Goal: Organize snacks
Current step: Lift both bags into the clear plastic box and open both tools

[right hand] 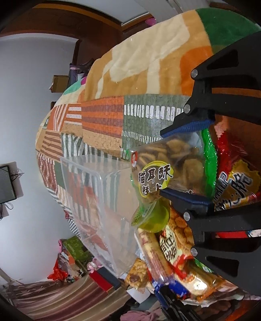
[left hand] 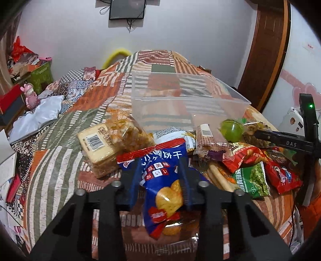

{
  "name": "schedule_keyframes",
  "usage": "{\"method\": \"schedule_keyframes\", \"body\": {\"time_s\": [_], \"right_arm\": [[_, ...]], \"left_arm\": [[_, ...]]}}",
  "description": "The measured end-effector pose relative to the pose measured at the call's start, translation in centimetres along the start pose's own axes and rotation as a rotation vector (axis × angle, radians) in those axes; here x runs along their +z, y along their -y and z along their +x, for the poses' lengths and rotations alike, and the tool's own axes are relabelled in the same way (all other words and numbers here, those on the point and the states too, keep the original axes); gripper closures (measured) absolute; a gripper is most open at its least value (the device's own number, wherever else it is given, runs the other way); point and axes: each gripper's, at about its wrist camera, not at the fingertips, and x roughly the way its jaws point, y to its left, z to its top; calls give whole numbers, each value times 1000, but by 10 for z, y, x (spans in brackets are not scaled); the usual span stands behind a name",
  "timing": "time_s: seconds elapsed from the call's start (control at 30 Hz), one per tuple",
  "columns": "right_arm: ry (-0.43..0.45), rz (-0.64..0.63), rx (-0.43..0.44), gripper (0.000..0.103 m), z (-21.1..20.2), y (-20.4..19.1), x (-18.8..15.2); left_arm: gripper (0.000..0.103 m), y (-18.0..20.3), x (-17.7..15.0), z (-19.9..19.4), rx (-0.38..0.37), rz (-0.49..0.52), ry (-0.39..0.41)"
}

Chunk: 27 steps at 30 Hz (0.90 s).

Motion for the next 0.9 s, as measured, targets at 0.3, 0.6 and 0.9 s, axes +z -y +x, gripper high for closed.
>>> {"method": "schedule_keyframes", "body": {"time_s": [0.3, 0.6, 0.9], "right_arm": [[34, 4, 12, 57, -13, -2, -2], [48, -8, 23, 57, -19, -8, -8], [71, -21, 42, 58, -24, -18, -9]], "left_arm": [[26, -25, -5, 1, 52, -126, -50], [23, -48, -8, 17, -121, -306, -150], [49, -29, -3, 21, -162, -260, -153]]}}
